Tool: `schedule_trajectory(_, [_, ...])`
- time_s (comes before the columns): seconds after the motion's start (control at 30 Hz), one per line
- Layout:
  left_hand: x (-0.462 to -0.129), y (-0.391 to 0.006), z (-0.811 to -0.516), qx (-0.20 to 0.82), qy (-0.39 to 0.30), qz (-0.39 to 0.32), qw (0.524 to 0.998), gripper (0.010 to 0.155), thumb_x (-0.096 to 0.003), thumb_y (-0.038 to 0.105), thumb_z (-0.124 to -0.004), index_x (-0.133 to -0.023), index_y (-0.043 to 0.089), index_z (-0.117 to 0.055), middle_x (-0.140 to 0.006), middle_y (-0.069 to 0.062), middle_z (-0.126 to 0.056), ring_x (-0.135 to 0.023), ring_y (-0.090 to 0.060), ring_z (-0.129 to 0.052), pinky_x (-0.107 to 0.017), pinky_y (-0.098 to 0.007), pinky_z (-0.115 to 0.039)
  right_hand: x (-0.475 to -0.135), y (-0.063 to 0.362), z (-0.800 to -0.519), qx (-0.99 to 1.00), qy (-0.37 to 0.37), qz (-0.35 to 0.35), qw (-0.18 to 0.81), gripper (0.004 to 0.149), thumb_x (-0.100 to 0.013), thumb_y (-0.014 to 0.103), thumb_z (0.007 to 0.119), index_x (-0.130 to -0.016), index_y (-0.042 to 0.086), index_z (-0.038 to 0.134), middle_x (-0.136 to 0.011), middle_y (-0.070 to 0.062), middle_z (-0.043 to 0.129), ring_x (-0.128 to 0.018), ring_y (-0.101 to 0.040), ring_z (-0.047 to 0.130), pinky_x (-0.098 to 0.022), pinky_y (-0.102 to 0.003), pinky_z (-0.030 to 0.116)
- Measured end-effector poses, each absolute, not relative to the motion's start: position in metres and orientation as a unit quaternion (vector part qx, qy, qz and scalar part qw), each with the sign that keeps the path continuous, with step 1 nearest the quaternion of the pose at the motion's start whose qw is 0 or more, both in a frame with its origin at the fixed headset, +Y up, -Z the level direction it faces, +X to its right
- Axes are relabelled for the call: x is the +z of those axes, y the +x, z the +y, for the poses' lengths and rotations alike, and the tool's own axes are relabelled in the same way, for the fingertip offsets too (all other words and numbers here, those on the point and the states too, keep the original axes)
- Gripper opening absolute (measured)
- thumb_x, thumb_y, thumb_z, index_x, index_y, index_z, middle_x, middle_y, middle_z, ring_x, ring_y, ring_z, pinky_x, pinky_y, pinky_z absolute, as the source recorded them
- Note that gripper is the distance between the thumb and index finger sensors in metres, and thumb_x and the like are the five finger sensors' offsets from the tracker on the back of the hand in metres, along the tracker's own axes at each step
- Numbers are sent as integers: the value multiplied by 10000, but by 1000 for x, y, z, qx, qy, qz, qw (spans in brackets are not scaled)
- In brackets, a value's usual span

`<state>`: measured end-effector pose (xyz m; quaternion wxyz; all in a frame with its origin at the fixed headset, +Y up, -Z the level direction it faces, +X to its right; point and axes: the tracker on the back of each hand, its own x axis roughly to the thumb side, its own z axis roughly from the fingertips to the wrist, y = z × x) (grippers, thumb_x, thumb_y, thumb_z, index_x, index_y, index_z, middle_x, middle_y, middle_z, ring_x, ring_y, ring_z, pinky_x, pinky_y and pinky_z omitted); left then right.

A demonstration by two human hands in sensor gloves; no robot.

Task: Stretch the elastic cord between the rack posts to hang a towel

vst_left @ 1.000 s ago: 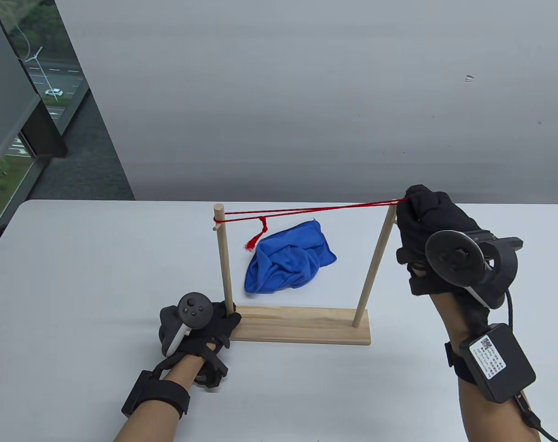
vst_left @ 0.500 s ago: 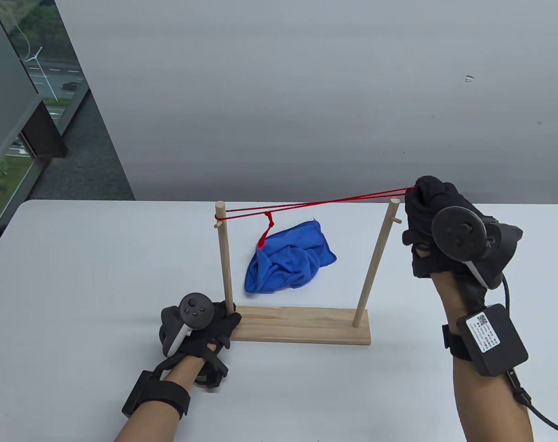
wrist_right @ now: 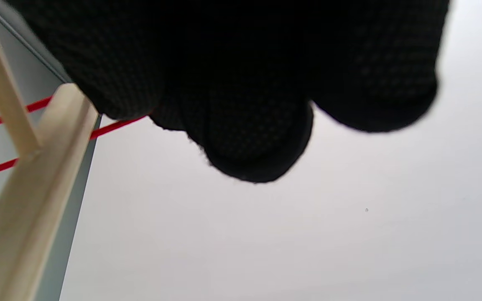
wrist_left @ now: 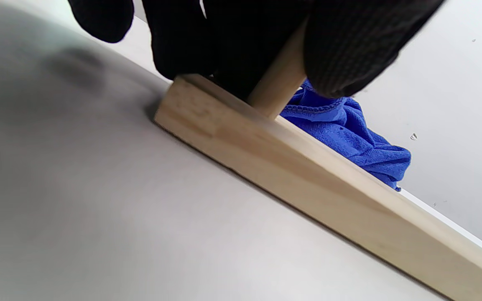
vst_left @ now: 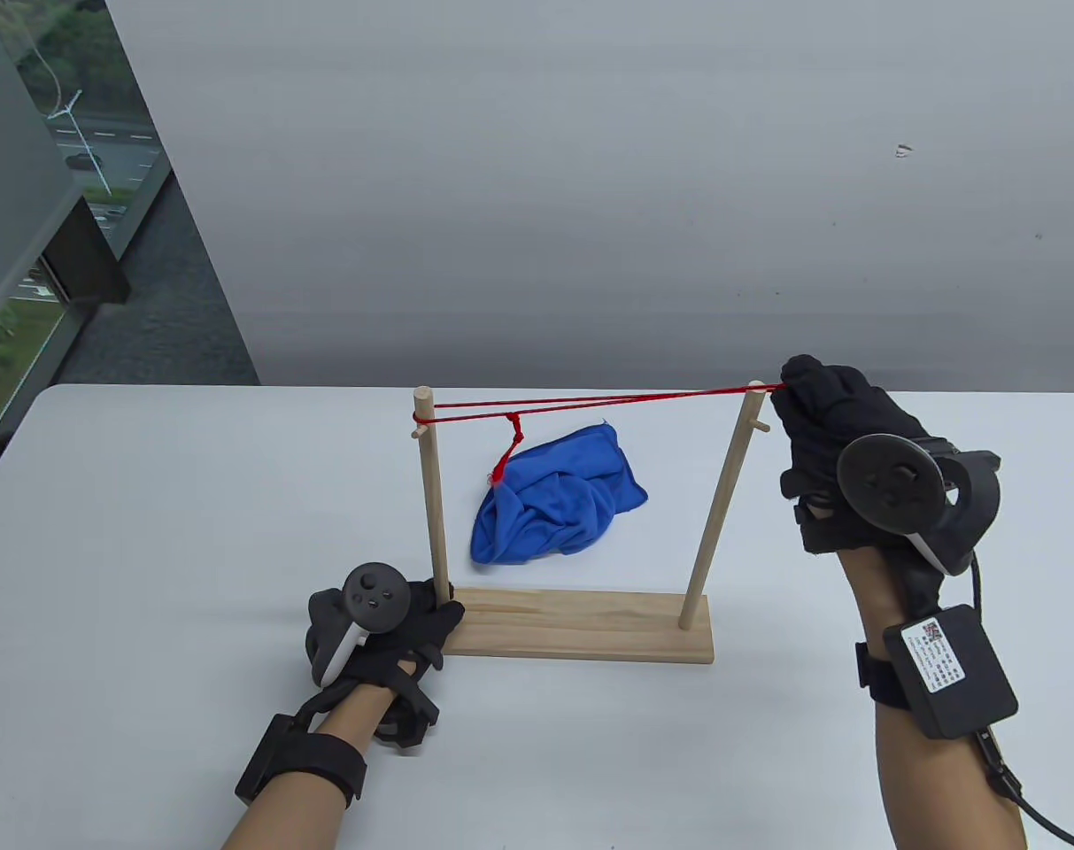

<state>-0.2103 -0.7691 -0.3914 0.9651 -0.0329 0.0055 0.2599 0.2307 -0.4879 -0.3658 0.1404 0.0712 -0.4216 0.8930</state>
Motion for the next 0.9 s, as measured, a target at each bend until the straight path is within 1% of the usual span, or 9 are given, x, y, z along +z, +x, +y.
schedule_trajectory(0.17, [-391, -210, -769, 260, -34, 8, 965, 493, -408, 546, -935, -847, 332, -866, -838, 110, -966, -783, -214, -929, -694, -575, -676, -358, 232, -495, 855, 121, -478, 163, 384, -380, 388, 895, -728, 226, 896, -631, -18, 978, -342, -176, 1060, -211, -365, 891])
schedule_trajectory(0.37, [-391, -211, -770, 260, -35, 10, 965, 492, -407, 547, -934, -846, 334, -868, -838, 111, -967, -784, -214, -929, -692, -574, -678, -355, 233, -501, 827, 160, -505, 188, 385, -351, 350, 938, -714, 222, 924, -632, -26, 995, -347, -172, 1061, -223, -374, 893])
schedule_trajectory(0.53, [-391, -211, -770, 259, -33, 11, 965, 493, -404, 547, -936, -844, 336, -870, -834, 113, -971, -781, -214, -933, -689, -575, -682, -347, 231, -505, 794, 205, -545, 175, 384, -331, 322, 969, -699, 216, 942, -628, -34, 1009, -356, -173, 1065, -234, -372, 898])
schedule_trajectory(0.9, [-391, -211, -770, 261, -36, 12, 965, 493, -403, 547, -936, -845, 339, -868, -838, 116, -965, -782, -212, -931, -690, -574, -681, -356, 224, -519, 821, 208, -500, 179, 391, -341, 312, 950, -715, 200, 928, -640, -47, 998, -378, -181, 1057, -258, -381, 890])
